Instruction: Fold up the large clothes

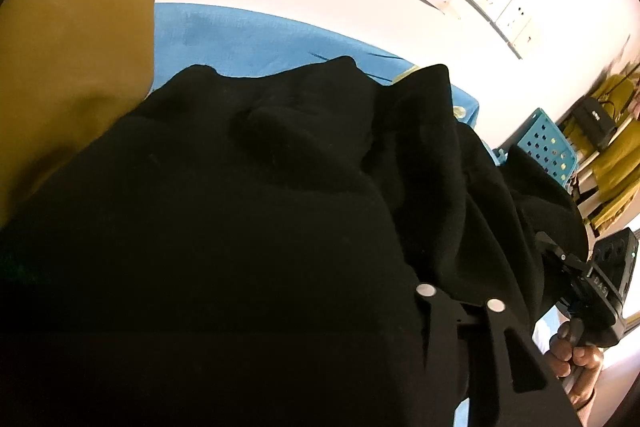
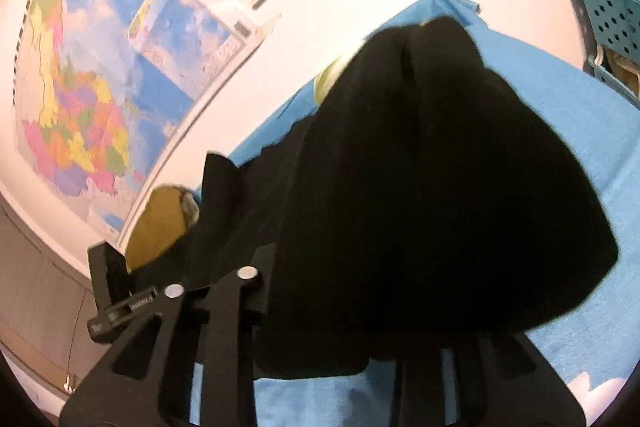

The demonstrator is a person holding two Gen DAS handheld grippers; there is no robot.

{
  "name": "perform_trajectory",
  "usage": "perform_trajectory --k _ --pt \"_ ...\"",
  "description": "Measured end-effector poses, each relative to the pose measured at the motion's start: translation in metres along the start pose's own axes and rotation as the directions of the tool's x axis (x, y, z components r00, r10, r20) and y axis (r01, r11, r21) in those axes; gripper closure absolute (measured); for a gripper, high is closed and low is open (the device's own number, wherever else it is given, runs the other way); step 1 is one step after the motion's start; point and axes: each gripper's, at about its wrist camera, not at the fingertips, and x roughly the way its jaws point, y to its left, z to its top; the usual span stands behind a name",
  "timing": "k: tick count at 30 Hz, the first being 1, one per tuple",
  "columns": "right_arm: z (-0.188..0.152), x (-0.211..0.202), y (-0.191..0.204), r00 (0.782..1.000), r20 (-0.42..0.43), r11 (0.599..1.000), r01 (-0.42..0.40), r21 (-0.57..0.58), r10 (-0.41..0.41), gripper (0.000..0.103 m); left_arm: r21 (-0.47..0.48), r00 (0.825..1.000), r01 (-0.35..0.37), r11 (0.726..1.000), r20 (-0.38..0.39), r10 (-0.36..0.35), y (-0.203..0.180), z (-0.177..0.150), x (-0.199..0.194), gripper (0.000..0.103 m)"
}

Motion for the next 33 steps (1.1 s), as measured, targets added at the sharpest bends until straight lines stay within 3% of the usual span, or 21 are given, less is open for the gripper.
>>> perform_trajectory --k 1,3,6,8,10,11,14,17,21,24,33 --pt "-0.002 0.006 -0.003 0.999 -0.027 0.999 -0.018 0.028 0.019 0.049 -0.018 1.0 -0.002 1.0 -0.001 0.002 0.003 0.0 0.001 0.045" --pt "-0.004 0.013 -0.002 0.999 -0.042 1.0 -0.011 0.024 0.012 0.044 -0.023 1.0 0.0 1.0 0.002 0.0 0.004 0.0 0.004 0.036" --pt "-0.006 0.022 0.0 0.999 -0.039 1.0 -0.013 0.017 0.014 0.042 0.002 1.0 -0.02 1.0 0.007 0.02 0.0 0.003 0.006 0.035" --pt "-0.004 0.025 0.001 0.999 -0.036 1.0 -0.013 0.02 0.014 0.048 0.009 0.999 -0.036 0.999 0.005 0.035 -0.003 0.004 0.006 0.04" --pt "-0.003 0.025 0.0 0.999 -0.037 1.0 -0.004 0.005 0.004 0.066 0.038 0.998 -0.058 0.998 0.01 0.057 -0.006 0.006 0.005 0.047" --pt "-0.003 0.025 -0.002 0.999 -0.038 1.0 -0.008 0.008 0.009 0.067 0.046 0.998 -0.062 0.997 0.012 0.062 -0.008 0.006 0.005 0.05" --pt "-0.005 0.025 -0.009 0.998 -0.044 0.998 -0.038 0.042 0.04 0.068 0.062 0.997 -0.072 0.995 0.018 0.071 -0.012 0.007 0.005 0.052" --pt "-0.003 0.027 -0.005 0.997 -0.052 0.998 -0.051 0.049 0.053 0.06 0.058 0.997 -0.072 0.996 0.017 0.071 -0.012 0.007 0.006 0.053" --pt "-0.001 0.026 0.003 0.998 -0.054 1.0 -0.025 0.0 0.025 0.076 0.082 0.997 -0.073 0.994 0.024 0.071 -0.016 0.006 0.0 0.064" --pt "0.005 0.015 0.012 0.997 -0.032 0.998 -0.07 -0.003 0.07 0.083 0.095 0.997 -0.076 0.993 0.041 0.072 -0.022 0.008 -0.008 0.069" --pt "0.02 -0.025 0.086 0.988 0.002 0.968 -0.148 -0.203 0.151 0.087 0.122 0.993 -0.028 0.992 0.114 0.014 -0.032 0.02 -0.058 0.072"
